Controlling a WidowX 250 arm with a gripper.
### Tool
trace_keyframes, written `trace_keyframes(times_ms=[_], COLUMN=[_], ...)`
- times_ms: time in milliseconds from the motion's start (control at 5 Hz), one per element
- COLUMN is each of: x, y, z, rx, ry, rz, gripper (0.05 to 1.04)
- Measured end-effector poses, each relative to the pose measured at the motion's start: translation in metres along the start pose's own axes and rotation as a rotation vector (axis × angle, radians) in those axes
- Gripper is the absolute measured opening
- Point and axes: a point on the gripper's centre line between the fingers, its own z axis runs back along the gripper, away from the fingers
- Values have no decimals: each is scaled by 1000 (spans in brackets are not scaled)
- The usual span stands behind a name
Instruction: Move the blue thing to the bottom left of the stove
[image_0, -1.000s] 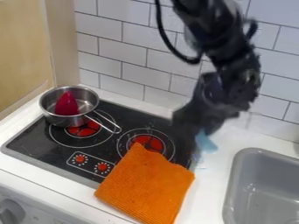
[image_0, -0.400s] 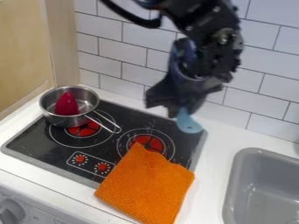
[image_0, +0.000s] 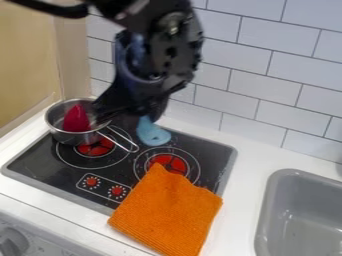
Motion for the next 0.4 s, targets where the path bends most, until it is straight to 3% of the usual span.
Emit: trace_keyframes(times_ms=[400], x=[12], y=[41], z=[-12], rx=[79], ry=[-5], rz=[116], gripper=[285])
